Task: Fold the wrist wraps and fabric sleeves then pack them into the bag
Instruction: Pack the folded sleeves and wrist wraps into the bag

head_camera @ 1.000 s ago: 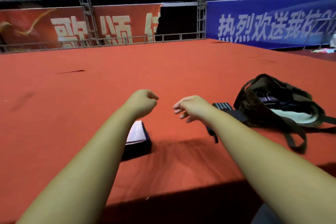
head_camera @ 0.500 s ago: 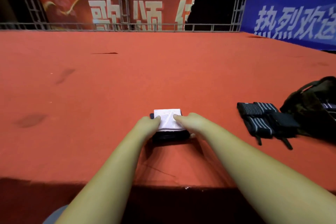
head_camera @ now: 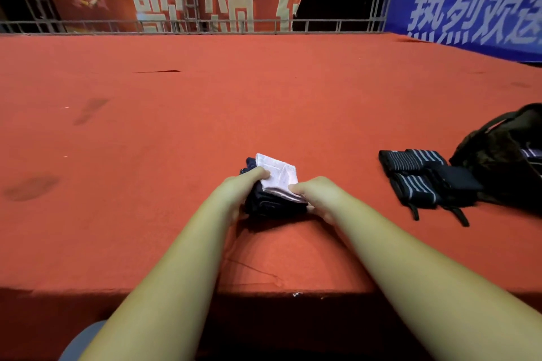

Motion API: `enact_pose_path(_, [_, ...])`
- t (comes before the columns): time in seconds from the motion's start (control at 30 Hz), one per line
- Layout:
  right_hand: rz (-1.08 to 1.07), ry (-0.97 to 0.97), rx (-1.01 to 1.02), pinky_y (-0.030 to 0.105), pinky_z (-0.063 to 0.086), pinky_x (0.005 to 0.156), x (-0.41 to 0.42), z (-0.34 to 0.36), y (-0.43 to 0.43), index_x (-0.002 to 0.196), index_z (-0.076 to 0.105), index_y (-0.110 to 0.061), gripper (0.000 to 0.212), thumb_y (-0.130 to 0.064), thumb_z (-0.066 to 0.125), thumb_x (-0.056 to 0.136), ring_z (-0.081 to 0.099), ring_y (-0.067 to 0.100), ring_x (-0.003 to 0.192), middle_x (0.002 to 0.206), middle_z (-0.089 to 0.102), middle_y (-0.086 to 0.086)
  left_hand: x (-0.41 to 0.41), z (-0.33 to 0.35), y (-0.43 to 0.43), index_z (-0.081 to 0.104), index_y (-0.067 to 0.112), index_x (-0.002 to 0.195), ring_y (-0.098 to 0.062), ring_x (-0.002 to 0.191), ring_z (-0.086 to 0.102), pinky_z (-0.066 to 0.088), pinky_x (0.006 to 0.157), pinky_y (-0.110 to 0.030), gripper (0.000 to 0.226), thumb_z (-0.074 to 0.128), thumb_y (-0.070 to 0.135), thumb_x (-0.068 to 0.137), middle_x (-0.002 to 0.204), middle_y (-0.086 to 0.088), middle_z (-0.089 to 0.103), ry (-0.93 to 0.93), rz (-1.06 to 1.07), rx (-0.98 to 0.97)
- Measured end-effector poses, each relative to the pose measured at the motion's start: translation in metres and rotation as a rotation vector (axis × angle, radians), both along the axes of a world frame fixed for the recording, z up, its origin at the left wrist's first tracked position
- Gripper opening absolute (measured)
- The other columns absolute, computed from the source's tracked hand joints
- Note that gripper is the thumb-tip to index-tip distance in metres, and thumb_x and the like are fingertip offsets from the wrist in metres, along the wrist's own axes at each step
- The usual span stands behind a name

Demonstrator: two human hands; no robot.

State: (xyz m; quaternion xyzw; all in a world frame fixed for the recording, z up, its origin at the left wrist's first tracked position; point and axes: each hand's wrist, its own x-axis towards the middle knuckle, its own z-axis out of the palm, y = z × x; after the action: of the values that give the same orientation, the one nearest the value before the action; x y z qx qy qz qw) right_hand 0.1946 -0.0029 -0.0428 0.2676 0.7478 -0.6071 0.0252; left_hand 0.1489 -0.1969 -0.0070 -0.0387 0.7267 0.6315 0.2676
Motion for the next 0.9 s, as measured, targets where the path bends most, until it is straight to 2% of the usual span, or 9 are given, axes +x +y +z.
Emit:
enact_pose_path(0.07, [0.02, 0.018, -0.106, 0.041, 0.056, 0.079, 0.008, 0.002, 0.006, 0.112, 0.072, 0.004, 0.032, -0.015, 0.076, 0.088, 0.067, 0.025, 0.082, 0.089, 0.069, 0.013, 0.005, 0.001, 0.007, 0.075, 0.007, 0.112, -0.03, 0.079, 0.073, 0.055, 0.077, -0.038, 0.05, 0.08, 0.038, 0.073, 0.09, -0.011, 0.078, 0.054, 0.023, 0.041])
enact_pose_path(0.17, [0.041, 0.068, -0.224, 0.034, 0.054, 0.073, 0.024, 0.01, 0.012, 0.111, 0.072, -0.003, 0.02, -0.016, 0.07, 0.096, 0.067, 0.02, 0.071, 0.083, 0.071, 0.008, 0.017, 0.008, 0.016, 0.071, 0.003, 0.116, -0.033, 0.078, 0.073, 0.059, 0.077, -0.044, 0.041, 0.072, 0.027, 0.082, 0.09, -0.014, 0.075, 0.069, 0.026, 0.141])
enact_pose_path(0.27, [0.052, 0.113, -0.338, 0.032, 0.06, 0.078, 0.045, 0.031, 0.02, 0.121, 0.074, -0.01, 0.029, -0.029, 0.068, 0.099, 0.074, 0.017, 0.079, 0.093, 0.078, 0.003, 0.028, 0.019, 0.024, 0.07, 0.005, 0.126, -0.034, 0.085, 0.072, 0.059, 0.083, -0.047, 0.04, 0.064, 0.024, 0.091, 0.097, -0.015, 0.075, 0.074, 0.002, 0.25])
enact_pose_path(0.37, [0.087, 0.117, -0.436, 0.043, 0.059, 0.098, 0.071, 0.056, 0.039, 0.122, 0.075, -0.019, 0.036, -0.046, 0.066, 0.099, 0.075, 0.025, 0.092, 0.102, 0.079, 0.006, 0.043, 0.036, 0.041, 0.069, 0.01, 0.13, -0.032, 0.091, 0.073, 0.059, 0.086, -0.044, 0.039, 0.055, 0.024, 0.096, 0.107, -0.014, 0.078, 0.065, -0.082, 0.361])
enact_pose_path(0.43, [0.066, 0.129, -0.477, 0.045, 0.059, 0.097, 0.088, 0.072, 0.054, 0.12, 0.076, -0.018, 0.039, -0.049, 0.066, 0.099, 0.076, 0.028, 0.093, 0.104, 0.079, 0.01, 0.055, 0.047, 0.056, 0.069, 0.012, 0.129, -0.031, 0.093, 0.074, 0.061, 0.085, -0.042, 0.037, 0.052, 0.022, 0.098, 0.11, -0.014, 0.079, 0.068, -0.149, 0.392])
enact_pose_path(0.53, [0.001, 0.175, -0.465, 0.04, 0.06, 0.09, 0.11, 0.091, 0.078, 0.113, 0.077, -0.019, 0.036, -0.05, 0.065, 0.101, 0.078, 0.022, 0.083, 0.101, 0.082, 0.007, 0.071, 0.059, 0.088, 0.07, 0.011, 0.13, -0.03, 0.098, 0.075, 0.061, 0.089, -0.043, 0.037, 0.054, 0.021, 0.098, 0.116, -0.015, 0.079, 0.096, -0.236, 0.38])
enact_pose_path(0.7, [-0.125, 0.266, -0.458, 0.041, 0.063, 0.09, 0.153, 0.114, 0.142, 0.128, 0.075, -0.013, 0.046, -0.049, 0.069, 0.099, 0.079, 0.028, 0.098, 0.116, 0.08, 0.013, 0.092, 0.069, 0.163, 0.07, 0.009, 0.125, -0.026, 0.095, 0.072, 0.055, 0.083, -0.037, 0.031, 0.063, 0.023, 0.098, 0.115, -0.015, 0.079, 0.2, -0.355, 0.308])
enact_pose_path(0.8, [-0.222, 0.327, -0.401, 0.049, 0.055, 0.11, 0.186, 0.124, 0.188, 0.132, 0.073, -0.012, 0.052, -0.051, 0.07, 0.099, 0.075, 0.032, 0.118, 0.123, 0.079, 0.014, 0.11, 0.077, 0.217, 0.072, 0.005, 0.115, -0.025, 0.086, 0.068, 0.05, 0.076, -0.037, 0.025, 0.066, 0.024, 0.098, 0.098, -0.011, 0.075, 0.273, -0.446, 0.266])
enact_pose_path(0.9, [-0.309, 0.393, -0.368, 0.045, 0.061, 0.096, 0.219, 0.13, 0.231, 0.118, 0.076, -0.011, 0.039, -0.046, 0.069, 0.101, 0.08, 0.027, 0.1, 0.114, 0.081, 0.012, 0.13, 0.082, 0.269, 0.076, 0.006, 0.113, -0.028, 0.09, 0.074, 0.059, 0.092, -0.051, 0.037, 0.072, 0.034, 0.089, 0.105, -0.014, 0.081, 0.355, -0.561, 0.245])
